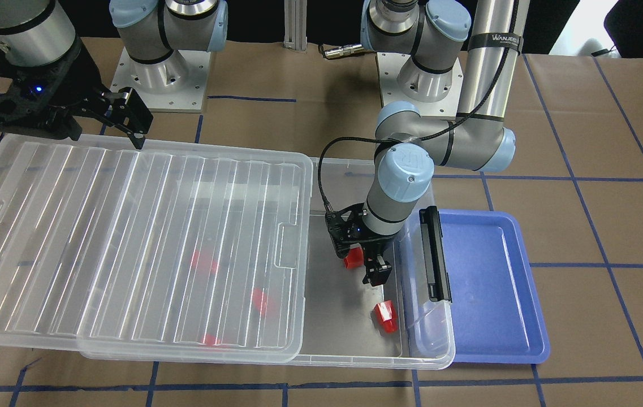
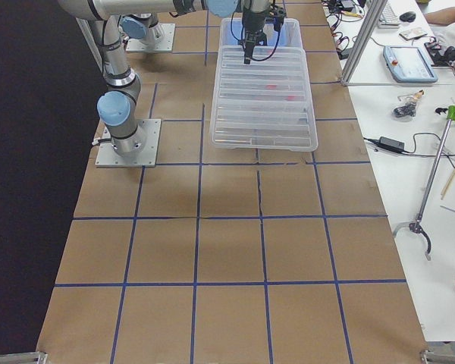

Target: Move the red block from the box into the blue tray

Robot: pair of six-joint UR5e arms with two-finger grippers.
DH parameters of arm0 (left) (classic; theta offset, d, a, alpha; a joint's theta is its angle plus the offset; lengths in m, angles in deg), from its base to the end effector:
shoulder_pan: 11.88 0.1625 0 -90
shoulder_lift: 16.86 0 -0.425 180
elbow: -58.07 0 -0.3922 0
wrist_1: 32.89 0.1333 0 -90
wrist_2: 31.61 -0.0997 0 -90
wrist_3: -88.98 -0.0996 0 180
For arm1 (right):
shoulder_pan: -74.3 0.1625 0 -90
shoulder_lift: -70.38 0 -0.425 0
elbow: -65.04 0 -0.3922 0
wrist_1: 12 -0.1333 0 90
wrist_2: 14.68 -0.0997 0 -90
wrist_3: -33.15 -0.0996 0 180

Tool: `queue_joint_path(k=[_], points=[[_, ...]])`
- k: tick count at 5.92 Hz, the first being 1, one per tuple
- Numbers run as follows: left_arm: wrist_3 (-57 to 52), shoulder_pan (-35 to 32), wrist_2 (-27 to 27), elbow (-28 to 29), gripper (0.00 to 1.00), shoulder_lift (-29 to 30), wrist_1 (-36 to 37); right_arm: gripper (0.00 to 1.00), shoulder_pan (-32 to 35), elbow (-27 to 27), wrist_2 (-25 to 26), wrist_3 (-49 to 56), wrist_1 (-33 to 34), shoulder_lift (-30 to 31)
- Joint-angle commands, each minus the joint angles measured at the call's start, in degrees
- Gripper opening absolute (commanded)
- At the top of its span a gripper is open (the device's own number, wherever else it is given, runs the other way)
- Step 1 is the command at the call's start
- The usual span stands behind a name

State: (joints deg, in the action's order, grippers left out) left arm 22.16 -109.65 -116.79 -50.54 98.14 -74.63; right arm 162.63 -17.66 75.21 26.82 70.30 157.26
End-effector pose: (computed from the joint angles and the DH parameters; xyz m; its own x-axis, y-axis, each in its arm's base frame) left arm -0.2176 -0.5466 0.1863 -0.2644 0.9635 -0.0416 0.9598 0.2587 -0.1089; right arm 0.1186 -0.5114 0.5099 -0.9903 0.1391 0.0049 0.1391 0.9884 0.0612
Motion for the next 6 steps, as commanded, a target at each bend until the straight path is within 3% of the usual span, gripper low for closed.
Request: queue_joint_path(k=[1, 2, 4, 6], points=[[-1.2, 0.0, 0.2, 0.0, 0.52, 1.0, 0.3, 1.00, 0.0, 0.3, 0.1, -0.1, 0.0, -0.1], [-0.9, 0.0, 0.0, 0.1, 0.06, 0.8, 0.3, 1.00, 0.0, 0.3, -0.1, -0.2, -0.1, -0.1], [-0.2, 0.0, -0.1, 1.0, 0.04, -1.4, -1.1, 1.00, -0.1, 0.0, -0.3, -0.2, -0.2, 0.0], [-0.1, 0.4, -0.6, 8.2, 0.04, -8.9, -16.6, 1.00, -0.1, 0.0, -0.5, -0.2, -0.2, 0.0]])
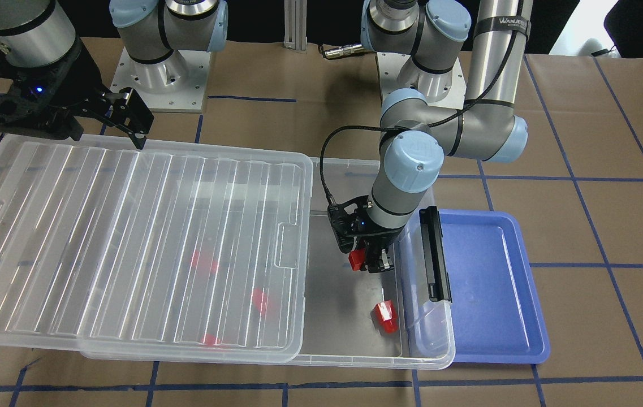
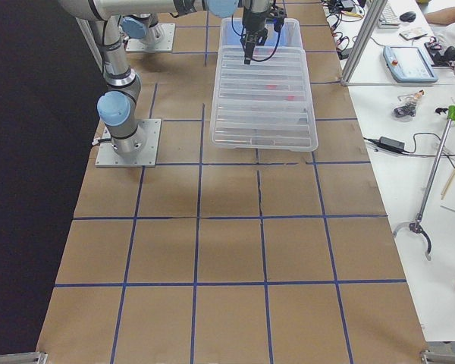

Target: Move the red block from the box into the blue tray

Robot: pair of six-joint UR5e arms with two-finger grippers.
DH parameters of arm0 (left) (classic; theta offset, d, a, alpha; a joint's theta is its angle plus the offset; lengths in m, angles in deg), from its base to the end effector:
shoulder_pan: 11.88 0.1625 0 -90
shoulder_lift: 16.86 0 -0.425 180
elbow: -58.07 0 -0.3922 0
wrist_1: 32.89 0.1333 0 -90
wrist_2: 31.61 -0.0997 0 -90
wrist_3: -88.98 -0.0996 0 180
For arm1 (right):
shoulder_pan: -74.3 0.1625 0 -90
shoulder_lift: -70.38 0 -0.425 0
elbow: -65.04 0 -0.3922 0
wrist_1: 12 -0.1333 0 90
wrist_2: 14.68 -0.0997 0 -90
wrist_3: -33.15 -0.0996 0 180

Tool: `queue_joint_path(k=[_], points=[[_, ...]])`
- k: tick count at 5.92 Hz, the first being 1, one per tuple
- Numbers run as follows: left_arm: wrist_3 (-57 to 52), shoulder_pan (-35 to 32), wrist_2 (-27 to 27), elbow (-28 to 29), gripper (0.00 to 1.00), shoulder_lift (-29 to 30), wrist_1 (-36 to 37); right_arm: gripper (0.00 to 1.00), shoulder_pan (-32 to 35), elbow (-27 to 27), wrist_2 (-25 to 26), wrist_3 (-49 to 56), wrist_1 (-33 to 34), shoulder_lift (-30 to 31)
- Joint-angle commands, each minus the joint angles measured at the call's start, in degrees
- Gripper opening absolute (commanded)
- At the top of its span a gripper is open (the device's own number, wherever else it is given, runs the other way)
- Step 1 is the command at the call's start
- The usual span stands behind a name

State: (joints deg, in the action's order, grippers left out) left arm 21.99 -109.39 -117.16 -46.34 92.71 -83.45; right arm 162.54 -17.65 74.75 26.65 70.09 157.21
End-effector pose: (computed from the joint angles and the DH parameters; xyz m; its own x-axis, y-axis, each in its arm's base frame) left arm -0.2151 -0.5529 0.2544 -0.2662 0.9622 -0.0574 0.9598 0.2591 -0.1083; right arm 0.1186 -0.5115 0.5092 -0.9896 0.1441 -0.0024 0.1436 0.9874 0.0665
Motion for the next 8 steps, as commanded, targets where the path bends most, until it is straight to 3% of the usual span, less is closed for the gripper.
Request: queue_joint_path(k=[1, 2, 3, 5, 6, 7, 8], points=[[-0.1, 0.8, -0.4, 10.0, 0.04, -5.7, -16.5, 1.00, 0.0, -0.1, 0.0, 0.1, 0.1, 0.0], [-1.0, 4.9, -1.1, 16.5, 0.04, -6.5, -25.6, 1.00, -1.5, -0.1, 0.5, 2.8, 0.4, -0.2], [-3.8, 10.0, -1.5, 19.5, 0.04, -7.3, -30.3, 1.00, -7.2, -0.2, 0.9, 11.3, 0.4, 0.0], [-21.5, 18.6, -1.5, 19.3, 0.04, -6.6, -30.2, 1.00, -22.9, -0.9, 0.7, 27.2, 0.4, -0.9], [-28.7, 21.1, -1.5, 18.3, 0.05, -6.5, -30.0, 1.00, -28.4, -2.5, 2.3, 32.1, 5.0, -3.4], [-34.6, 24.4, -1.4, 13.2, 0.06, -5.3, -26.1, 1.00, -33.0, -4.6, 7.4, 35.7, 12.5, -6.5], [-35.0, 25.2, -1.3, 7.6, 0.06, -3.3, -18.5, 1.00, -36.7, -7.6, 7.6, 39.7, 18.4, -8.9]])
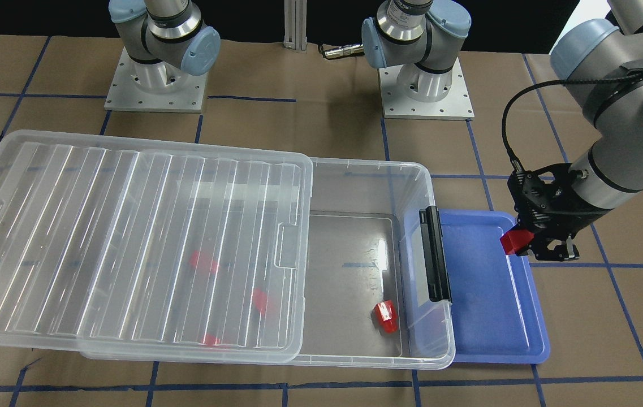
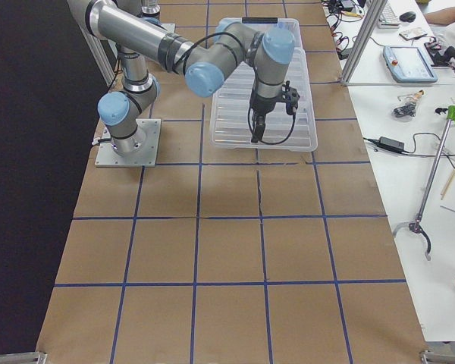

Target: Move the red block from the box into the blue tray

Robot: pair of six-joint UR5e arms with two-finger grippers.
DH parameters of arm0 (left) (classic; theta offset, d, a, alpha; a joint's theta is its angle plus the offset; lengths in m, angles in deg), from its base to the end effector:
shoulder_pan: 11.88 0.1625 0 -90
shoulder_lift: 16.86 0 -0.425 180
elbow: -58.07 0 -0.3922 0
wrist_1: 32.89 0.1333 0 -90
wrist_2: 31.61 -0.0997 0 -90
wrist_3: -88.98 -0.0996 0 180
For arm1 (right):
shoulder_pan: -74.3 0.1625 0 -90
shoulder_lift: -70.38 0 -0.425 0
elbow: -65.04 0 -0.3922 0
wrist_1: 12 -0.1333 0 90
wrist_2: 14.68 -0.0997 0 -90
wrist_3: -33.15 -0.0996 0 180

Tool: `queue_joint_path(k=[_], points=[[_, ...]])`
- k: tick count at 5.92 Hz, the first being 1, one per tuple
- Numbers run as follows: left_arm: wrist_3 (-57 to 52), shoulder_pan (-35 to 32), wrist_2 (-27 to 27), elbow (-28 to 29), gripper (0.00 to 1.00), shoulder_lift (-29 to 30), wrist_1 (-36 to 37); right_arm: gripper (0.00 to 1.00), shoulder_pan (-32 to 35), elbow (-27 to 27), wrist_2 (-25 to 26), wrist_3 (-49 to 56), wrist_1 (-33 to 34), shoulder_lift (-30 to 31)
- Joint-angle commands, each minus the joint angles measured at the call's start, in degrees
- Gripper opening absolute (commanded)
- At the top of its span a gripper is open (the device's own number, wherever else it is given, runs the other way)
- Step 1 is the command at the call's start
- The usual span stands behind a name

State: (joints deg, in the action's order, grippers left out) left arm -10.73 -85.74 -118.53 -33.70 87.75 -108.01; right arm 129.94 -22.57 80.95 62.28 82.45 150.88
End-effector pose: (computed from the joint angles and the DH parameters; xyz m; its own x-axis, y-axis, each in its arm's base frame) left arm 0.0282 -0.5962 0.3611 -0.1122 0.9935 0.0167 0.9919 0.1130 -0.0574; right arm -0.2109 -0.5273 0.4295 -0.9943 0.0859 0.0630 0.0913 0.9919 0.0882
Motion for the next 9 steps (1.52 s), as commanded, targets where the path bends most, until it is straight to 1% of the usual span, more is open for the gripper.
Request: queue_joint_path(k=[1, 2, 3, 4, 5, 6, 7, 8, 9], points=[[-2.3, 1.5, 0.3, -9.2, 0.06, 4.8, 11.9, 1.00, -5.3, -6.1, 1.3, 4.3, 10.4, -3.4], [-2.8, 1.4, 0.6, -10.0, 0.06, 8.5, 14.6, 1.00, -5.3, -9.0, 0.2, 3.5, 11.2, -2.6], [-5.9, 1.0, 0.8, -10.2, 0.10, 10.2, 15.4, 1.00, -4.6, -10.1, -2.2, 2.1, 12.7, -2.4], [-6.0, 1.0, 0.9, -10.4, 0.10, 10.9, 16.1, 1.00, -4.4, -10.2, -5.1, 2.0, 12.5, -2.2], [-6.1, 1.0, 1.6, -10.3, 0.64, 11.2, 16.2, 1.00, -3.5, -10.3, -7.6, -1.6, 12.2, -1.2], [-5.9, 1.0, 3.4, -9.5, 0.95, 11.6, 16.1, 1.00, -1.5, -11.8, -7.6, -2.8, 12.1, -0.6], [-4.0, 0.7, 2.5, -8.9, 0.98, 10.1, 15.3, 1.00, -1.2, -14.4, -7.7, -2.9, 12.2, 0.4], [0.2, 0.0, 2.5, -8.3, 0.98, 7.8, 13.1, 1.00, -1.0, -16.2, -7.8, -3.1, 12.2, 1.8], [5.9, -1.2, 2.5, -5.6, 0.98, 3.6, 5.3, 1.00, 0.4, -17.0, -9.7, -6.3, 12.1, 2.9]])
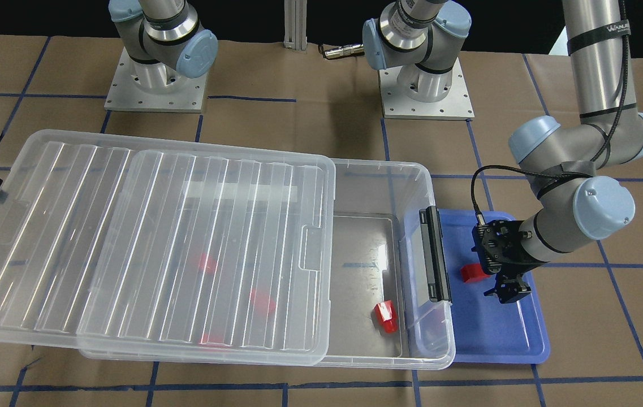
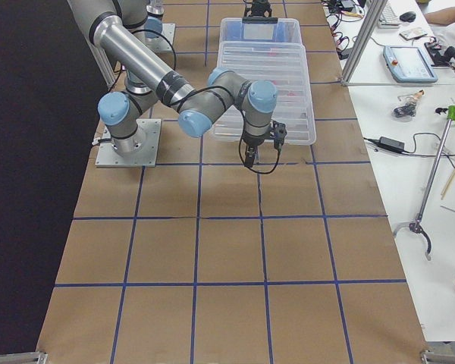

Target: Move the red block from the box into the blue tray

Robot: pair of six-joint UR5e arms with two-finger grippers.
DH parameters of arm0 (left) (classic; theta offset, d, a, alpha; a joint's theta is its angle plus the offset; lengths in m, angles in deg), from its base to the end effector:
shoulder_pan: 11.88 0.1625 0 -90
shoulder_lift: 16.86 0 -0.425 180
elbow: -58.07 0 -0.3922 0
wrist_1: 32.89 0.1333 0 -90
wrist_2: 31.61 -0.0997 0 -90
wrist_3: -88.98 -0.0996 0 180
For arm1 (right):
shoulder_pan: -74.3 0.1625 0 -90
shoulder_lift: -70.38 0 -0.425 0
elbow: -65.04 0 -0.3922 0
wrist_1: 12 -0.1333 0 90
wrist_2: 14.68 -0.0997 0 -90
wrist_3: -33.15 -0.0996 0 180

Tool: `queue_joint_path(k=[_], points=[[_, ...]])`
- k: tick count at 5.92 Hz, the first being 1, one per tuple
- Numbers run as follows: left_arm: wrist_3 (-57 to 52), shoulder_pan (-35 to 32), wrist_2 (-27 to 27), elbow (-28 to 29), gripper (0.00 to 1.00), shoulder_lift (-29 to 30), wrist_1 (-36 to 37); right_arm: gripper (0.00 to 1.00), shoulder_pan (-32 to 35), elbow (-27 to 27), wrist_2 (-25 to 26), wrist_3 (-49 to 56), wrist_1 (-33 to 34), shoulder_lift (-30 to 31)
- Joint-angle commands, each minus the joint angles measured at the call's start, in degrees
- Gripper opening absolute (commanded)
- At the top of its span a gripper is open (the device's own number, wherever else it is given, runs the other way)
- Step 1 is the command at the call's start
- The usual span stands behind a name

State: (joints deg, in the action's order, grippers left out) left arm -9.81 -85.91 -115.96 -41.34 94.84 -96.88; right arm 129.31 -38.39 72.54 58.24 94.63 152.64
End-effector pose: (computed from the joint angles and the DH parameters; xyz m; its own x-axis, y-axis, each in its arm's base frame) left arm 0.0229 -0.6003 0.2472 -0.1250 0.9895 0.0729 0.9850 0.1326 -0.1105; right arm -0.1819 -0.5007 0.3349 -0.9815 0.1753 -0.0774 0.1716 0.9838 0.0512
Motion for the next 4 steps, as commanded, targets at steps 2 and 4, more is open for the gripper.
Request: queue_joint_path(k=[2, 4], points=[[19.8, -3.3, 0.3, 10.0, 0.98, -10.2, -22.4, 1.00, 5.6, -2.0, -1.4, -4.0, -0.1, 2.0], [42.4, -6.7, 0.1, 17.6, 0.98, -12.6, -33.9, 1.00, 9.8, -2.0, -1.3, -8.4, -0.2, 2.0]])
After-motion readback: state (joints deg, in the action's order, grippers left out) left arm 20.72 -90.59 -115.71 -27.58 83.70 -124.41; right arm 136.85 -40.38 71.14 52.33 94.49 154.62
